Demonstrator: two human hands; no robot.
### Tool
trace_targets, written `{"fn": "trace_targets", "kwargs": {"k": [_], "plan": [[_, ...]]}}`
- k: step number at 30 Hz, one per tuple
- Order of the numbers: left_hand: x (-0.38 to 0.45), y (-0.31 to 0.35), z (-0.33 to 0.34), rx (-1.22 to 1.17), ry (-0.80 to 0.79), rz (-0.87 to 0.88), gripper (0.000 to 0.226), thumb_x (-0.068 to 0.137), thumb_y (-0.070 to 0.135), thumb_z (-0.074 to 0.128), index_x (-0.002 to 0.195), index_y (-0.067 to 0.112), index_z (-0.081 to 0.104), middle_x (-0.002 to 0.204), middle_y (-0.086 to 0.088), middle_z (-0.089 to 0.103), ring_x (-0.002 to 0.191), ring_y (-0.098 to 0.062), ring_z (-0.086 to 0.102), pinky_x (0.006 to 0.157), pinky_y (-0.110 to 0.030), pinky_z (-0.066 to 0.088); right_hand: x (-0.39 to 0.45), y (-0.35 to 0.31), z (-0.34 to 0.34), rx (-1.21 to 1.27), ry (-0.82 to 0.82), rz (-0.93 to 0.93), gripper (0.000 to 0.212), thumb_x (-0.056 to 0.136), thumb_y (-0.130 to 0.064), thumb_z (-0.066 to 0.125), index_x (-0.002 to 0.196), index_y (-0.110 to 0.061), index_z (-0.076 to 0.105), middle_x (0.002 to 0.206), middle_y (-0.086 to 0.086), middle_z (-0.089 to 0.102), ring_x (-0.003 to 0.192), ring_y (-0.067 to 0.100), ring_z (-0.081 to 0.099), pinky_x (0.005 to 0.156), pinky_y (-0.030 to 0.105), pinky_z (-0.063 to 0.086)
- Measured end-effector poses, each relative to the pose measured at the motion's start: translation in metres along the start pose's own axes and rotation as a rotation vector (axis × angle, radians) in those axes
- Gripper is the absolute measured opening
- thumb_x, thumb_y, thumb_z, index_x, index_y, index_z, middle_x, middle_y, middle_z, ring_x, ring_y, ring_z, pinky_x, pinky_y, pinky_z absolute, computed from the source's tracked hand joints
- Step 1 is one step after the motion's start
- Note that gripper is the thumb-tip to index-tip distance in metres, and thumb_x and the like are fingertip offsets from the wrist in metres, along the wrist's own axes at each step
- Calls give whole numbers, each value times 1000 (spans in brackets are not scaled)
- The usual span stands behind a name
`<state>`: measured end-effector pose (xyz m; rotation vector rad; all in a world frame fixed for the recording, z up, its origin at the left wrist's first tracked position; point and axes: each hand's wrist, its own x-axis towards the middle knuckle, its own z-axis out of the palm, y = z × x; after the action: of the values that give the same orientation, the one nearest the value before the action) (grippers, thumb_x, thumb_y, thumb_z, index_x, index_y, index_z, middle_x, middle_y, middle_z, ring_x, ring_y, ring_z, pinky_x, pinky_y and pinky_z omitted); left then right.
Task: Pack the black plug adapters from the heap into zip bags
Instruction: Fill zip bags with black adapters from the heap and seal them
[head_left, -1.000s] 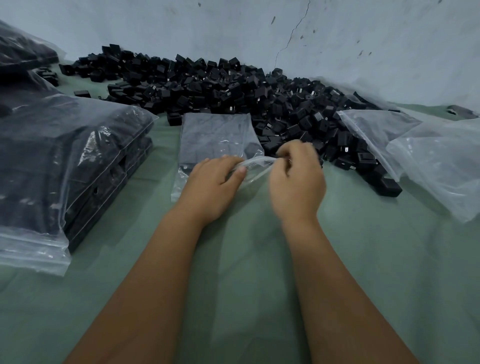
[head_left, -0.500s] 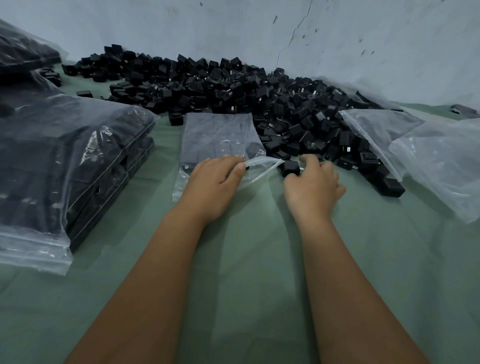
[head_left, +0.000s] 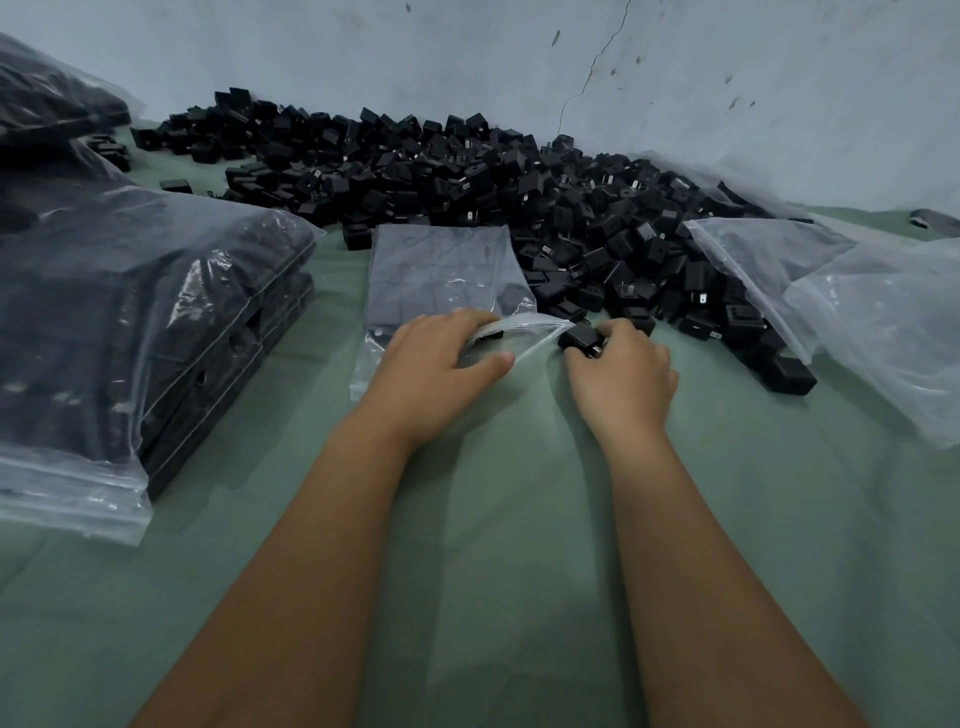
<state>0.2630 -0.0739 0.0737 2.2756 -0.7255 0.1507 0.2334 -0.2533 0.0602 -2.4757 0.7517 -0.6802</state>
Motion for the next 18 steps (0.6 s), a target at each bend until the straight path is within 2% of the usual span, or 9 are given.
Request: {"fn": "trace_targets", "kwargs": {"k": [3, 6, 8, 10, 12, 14, 16, 18], "plan": [[0, -1, 2, 25, 32, 14, 40, 91, 35, 60, 130, 25, 58, 123, 5, 63, 116, -19, 52, 107, -39, 34, -1, -2, -3, 73, 42, 43, 32, 80, -34, 57, 109, -20, 56, 108, 2, 57, 109, 27, 48, 94, 38, 36], [0, -2, 2, 33, 47, 19, 40, 92, 30, 62, 131, 25, 57, 123, 5, 63, 115, -18, 51, 103, -33, 32, -2, -8, -10, 382, 170, 127, 31, 73, -31, 61, 101, -20, 56, 103, -5, 46, 107, 22, 48, 94, 41, 42], [0, -3, 3, 44, 49, 20, 41, 92, 30, 61, 133, 24, 55, 124, 4, 62, 115, -18, 50, 102, -31, 31, -6, -15, -12, 590, 204, 40, 27, 71, -29, 62, 95, -17, 55, 98, -12, 42, 104, 19, 48, 93, 39, 42], [1, -3, 3, 50, 47, 17, 41, 93, 28, 59, 133, 24, 55, 125, 3, 62, 117, -20, 50, 105, -34, 32, -15, -24, -12, 661, 211, -127, 25, 70, -29, 62, 90, -16, 53, 94, -15, 42, 99, 17, 47, 89, 31, 41], [2, -3, 3, 40, 46, 9, 36, 96, 25, 54, 132, 23, 56, 122, 0, 64, 115, -23, 51, 105, -41, 35, -25, -33, -10, 624, 161, -316, 27, 69, -33, 59, 87, -14, 52, 95, -10, 44, 96, 16, 45, 83, 25, 38], [4, -3, 3, -9, 46, 2, 31, 100, 22, 47, 128, 20, 58, 113, -5, 67, 108, -27, 55, 99, -47, 39, -34, -39, -6, 532, 86, -459, 29, 66, -38, 56, 82, -14, 52, 102, -5, 46, 97, 15, 44, 83, 26, 34], [4, -4, 3, -44, 43, -4, 32, 101, 19, 42, 128, 17, 59, 109, -6, 68, 104, -29, 58, 96, -48, 41, -37, -41, -3, 379, 50, -506, 28, 64, -42, 55, 76, -17, 51, 109, -5, 46, 103, 14, 41, 87, 25, 27], [4, -4, 3, -26, 51, -3, 33, 104, 20, 39, 130, 16, 58, 109, -6, 68, 104, -28, 57, 96, -48, 41, -36, -40, -2, 215, 59, -462, 29, 64, -46, 54, 75, -19, 50, 117, -4, 44, 110, 15, 37, 92, 26, 24]]}}
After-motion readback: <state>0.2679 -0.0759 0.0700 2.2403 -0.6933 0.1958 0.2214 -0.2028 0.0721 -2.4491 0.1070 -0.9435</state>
